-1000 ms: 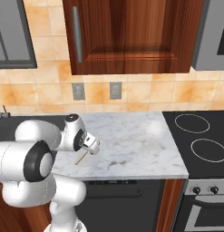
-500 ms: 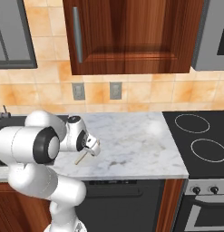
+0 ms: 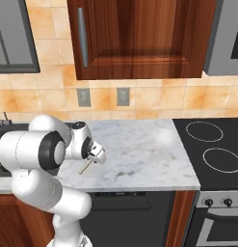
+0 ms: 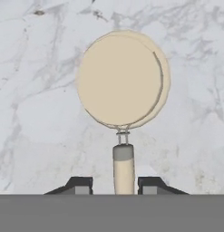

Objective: Grab the spray bottle from the cabinet, then place it next to the cutting board for sanitizing. Then grab the dish brush from the countertop next to the sink and place it next to the cutting board.

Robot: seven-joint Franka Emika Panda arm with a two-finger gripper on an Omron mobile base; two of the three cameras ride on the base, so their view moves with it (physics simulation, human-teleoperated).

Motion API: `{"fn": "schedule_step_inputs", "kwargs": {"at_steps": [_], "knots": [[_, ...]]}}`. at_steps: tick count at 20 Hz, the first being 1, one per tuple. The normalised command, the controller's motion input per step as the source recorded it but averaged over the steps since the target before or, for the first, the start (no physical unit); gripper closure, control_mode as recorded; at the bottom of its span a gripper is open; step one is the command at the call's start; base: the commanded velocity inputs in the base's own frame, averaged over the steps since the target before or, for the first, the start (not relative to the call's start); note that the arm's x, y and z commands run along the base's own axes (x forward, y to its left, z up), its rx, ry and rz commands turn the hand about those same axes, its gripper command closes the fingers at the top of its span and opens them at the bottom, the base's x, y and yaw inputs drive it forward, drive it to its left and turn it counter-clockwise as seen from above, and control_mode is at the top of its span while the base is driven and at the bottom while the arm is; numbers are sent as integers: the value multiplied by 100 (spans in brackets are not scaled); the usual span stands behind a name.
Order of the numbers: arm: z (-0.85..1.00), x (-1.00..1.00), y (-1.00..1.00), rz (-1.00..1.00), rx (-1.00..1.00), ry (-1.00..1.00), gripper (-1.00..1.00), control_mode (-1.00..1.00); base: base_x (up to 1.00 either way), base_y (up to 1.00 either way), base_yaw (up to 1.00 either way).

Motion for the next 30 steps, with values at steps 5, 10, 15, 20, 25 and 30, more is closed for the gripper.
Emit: {"fn": "schedule_step_inputs", "kwargs": {"at_steps": [5, 10, 15, 20, 25, 30], "knots": [[-6, -4, 0, 0, 0, -1, 100, -100, 0, 0, 0], [22, -42, -5, 0, 4, -4, 100, -100, 0, 0, 0], [65, -57, -25, 0, 14, -10, 100, -100, 0, 0, 0], [84, -65, -25, 0, 15, -17, 100, -100, 0, 0, 0], [91, -56, -21, 1, 15, -18, 100, -100, 0, 0, 0], [83, -64, -22, 0, 14, -16, 100, -100, 0, 0, 0]]}}
